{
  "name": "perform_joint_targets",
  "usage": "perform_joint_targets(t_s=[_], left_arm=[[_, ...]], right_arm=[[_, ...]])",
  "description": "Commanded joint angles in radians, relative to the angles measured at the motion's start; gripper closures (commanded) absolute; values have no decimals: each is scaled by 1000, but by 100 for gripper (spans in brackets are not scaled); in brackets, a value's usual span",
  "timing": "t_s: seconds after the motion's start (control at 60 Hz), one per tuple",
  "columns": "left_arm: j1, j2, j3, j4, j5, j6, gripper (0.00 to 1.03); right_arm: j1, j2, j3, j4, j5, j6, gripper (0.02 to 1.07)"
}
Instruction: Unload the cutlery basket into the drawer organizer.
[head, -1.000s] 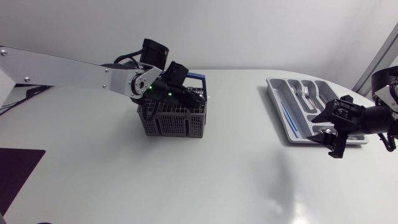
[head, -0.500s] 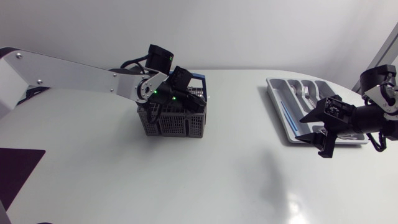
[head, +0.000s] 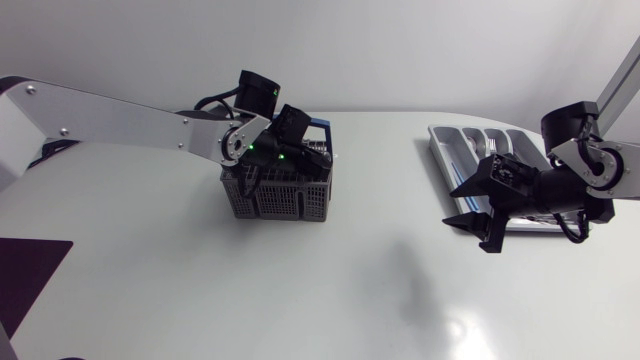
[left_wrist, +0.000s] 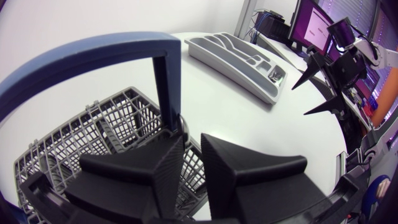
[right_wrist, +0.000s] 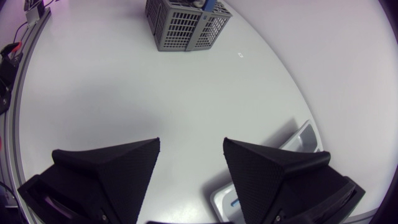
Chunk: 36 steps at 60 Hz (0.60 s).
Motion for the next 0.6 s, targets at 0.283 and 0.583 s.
perform_joint_targets(t_s=[0.283,0.583], left_arm=[[-13,37,-9,16,7,4,89],[-10,37,-17,24,7,1,92]], right_arm=[[105,15,-17,55,-7,127,33],[170,46,3,90,-7,201,32]])
